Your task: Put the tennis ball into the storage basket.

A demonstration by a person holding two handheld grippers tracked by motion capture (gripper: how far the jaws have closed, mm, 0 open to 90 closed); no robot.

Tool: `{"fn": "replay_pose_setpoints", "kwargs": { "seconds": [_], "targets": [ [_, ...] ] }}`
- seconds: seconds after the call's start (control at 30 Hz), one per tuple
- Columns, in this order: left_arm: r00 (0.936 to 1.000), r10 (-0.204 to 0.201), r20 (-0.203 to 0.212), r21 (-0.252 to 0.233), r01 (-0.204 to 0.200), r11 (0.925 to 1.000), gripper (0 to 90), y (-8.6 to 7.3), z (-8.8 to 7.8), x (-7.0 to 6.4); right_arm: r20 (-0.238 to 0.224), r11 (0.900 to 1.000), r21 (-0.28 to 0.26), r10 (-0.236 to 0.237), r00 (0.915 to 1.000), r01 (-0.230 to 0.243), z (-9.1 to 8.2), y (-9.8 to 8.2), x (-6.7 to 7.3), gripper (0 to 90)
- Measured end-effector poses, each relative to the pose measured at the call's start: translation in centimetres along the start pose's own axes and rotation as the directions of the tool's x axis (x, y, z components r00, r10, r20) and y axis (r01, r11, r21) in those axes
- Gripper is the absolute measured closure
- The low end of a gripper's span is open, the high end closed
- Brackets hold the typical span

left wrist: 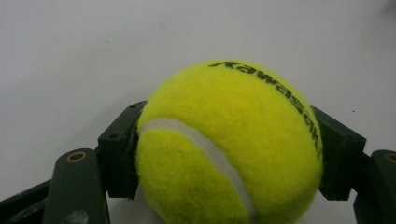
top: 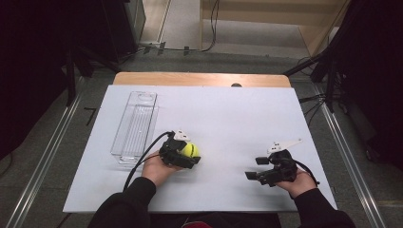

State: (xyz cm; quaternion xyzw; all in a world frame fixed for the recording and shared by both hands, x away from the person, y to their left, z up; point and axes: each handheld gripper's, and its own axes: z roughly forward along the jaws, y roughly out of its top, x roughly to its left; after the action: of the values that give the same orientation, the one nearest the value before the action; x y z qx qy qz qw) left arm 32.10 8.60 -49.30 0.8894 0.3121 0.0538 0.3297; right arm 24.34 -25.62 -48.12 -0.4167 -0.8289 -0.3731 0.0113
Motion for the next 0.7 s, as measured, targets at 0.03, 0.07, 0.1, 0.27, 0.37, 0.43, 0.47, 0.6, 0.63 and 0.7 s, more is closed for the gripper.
{"fn": "replay_pose_setpoints", "kwargs": {
  "seconds": [0.03,0.07,0.1,0.27,0.37,0.43,0.47,0.6,0.63,0.7],
  "targets": [
    [1.0000,0.001,0.001,0.003,-0.001,1.0000,26.2,0.01,-0.03,0.03,-0.001,1.000,0.000,-0.001,1.0000,0.001,0.02,0.00,-0.01,18.5],
    [1.0000,-0.002,0.006,0.004,0.002,1.0000,26.3,0.00,-0.05,0.09,0.000,1.000,0.000,0.001,1.0000,-0.001,0.03,0.01,0.01,18.5],
    [1.0000,-0.006,0.007,0.003,0.006,1.0000,26.3,-0.01,-0.06,0.13,-0.001,1.000,0.001,0.001,1.0000,-0.001,0.03,0.01,0.01,18.5],
    [0.9997,-0.014,0.018,0.009,0.013,0.9999,26.5,0.01,-0.13,0.29,0.001,1.000,0.001,-0.002,1.0000,0.002,0.02,-0.01,-0.01,18.5],
    [0.9997,-0.014,0.022,0.016,0.014,0.9998,26.5,0.06,-0.21,0.37,0.002,1.000,0.001,-0.002,1.0000,0.002,0.02,-0.01,-0.04,18.5],
    [0.9995,-0.020,0.024,0.018,0.019,0.9996,26.6,0.08,-0.29,0.43,0.004,1.000,0.001,-0.002,1.0000,0.002,0.00,-0.02,-0.03,18.5],
    [0.9995,-0.019,0.027,0.022,0.018,0.9996,26.6,0.07,-0.31,0.48,0.005,1.000,0.001,-0.003,1.0000,0.003,-0.01,-0.02,-0.03,18.5],
    [0.9988,-0.032,0.037,0.021,0.031,0.9993,26.6,0.20,-0.65,0.72,0.005,1.000,-0.001,-0.002,1.0000,0.002,-0.02,-0.03,-0.03,18.5],
    [0.9986,-0.035,0.041,0.020,0.034,0.9992,26.6,0.25,-0.76,0.78,0.006,1.000,0.001,-0.004,1.0000,0.004,-0.01,-0.02,-0.03,18.5],
    [0.9981,-0.039,0.047,0.018,0.038,0.9991,26.6,0.38,-1.02,0.84,0.007,1.000,0.002,-0.004,1.0000,0.004,0.01,-0.02,0.01,18.5]
  ]
}}
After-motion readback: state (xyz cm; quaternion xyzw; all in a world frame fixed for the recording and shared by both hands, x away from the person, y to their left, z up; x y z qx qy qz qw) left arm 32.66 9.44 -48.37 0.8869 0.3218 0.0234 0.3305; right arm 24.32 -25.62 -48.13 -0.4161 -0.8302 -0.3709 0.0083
